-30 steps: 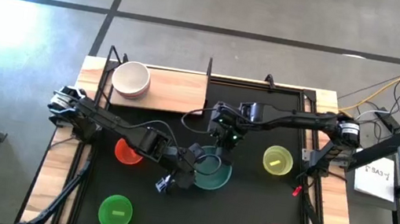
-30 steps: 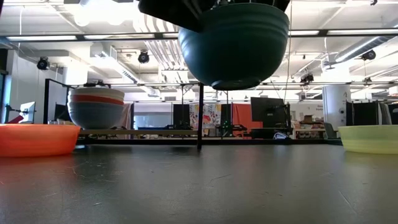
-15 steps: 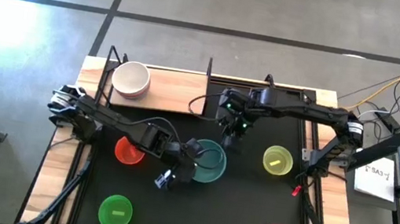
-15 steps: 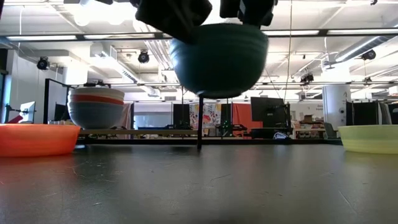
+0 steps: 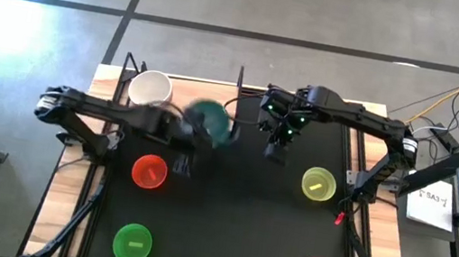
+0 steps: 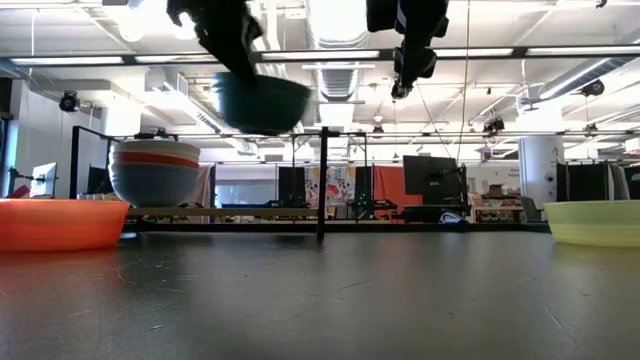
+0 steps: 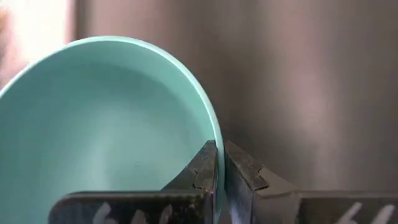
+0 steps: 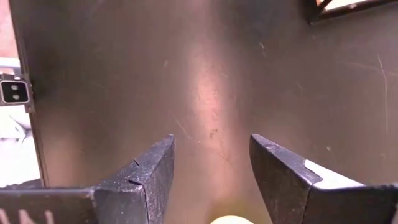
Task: Place and stack bowls onto a shelf
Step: Stack the dark green bowl on the white bowl on the shelf
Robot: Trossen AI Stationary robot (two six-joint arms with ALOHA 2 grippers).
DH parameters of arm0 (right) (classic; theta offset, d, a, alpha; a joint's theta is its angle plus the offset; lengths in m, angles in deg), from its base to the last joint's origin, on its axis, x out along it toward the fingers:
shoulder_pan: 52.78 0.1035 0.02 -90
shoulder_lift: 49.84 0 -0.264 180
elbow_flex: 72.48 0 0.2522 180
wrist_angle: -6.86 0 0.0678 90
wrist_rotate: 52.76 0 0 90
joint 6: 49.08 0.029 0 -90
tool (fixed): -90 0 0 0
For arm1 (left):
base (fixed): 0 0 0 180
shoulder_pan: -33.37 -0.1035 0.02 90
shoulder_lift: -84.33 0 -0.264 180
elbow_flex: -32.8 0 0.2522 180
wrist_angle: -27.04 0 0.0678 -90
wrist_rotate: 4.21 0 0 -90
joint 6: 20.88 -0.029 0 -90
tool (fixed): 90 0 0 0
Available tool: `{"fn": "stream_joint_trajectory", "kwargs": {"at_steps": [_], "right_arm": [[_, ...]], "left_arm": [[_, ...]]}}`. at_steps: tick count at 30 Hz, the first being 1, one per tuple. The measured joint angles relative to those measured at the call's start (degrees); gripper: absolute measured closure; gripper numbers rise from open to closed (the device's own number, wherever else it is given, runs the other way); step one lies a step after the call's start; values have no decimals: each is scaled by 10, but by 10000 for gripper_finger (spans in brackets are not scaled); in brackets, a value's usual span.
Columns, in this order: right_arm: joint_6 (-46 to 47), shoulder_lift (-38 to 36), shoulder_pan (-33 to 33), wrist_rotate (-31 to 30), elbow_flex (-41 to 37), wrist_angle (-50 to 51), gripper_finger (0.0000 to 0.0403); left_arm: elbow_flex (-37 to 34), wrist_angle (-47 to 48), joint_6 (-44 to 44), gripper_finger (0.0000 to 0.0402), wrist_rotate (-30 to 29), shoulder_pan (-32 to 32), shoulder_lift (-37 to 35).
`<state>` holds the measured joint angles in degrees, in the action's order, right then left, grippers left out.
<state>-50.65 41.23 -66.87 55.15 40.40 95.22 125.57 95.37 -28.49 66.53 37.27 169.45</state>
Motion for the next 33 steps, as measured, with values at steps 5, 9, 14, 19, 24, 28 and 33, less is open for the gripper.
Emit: {"fn": "stream_joint_trajectory", "kwargs": {"at_steps": [5,9,14,19,24,28,33], "right_arm": [[0,0,-10,0,-3,9,209],[0,0,-12,0,-4,32,209],[0,1,-12,0,-9,50,209],[0,1,-12,0,-26,52,209],[-7,1,-12,-1,-39,55,209],[-14,1,-12,-1,-41,57,209],[-22,1,-12,-1,-41,57,209]], "left_arm": [[0,66,102,401,-100,-67,-47],[0,104,167,401,-157,-128,-78],[-1,142,242,401,-157,-205,-100],[-23,162,244,401,-158,-251,-115],[-66,148,248,401,-158,-259,-124],[-110,111,247,401,-157,-259,-128],[-157,60,226,401,-156,-259,-128]]}}
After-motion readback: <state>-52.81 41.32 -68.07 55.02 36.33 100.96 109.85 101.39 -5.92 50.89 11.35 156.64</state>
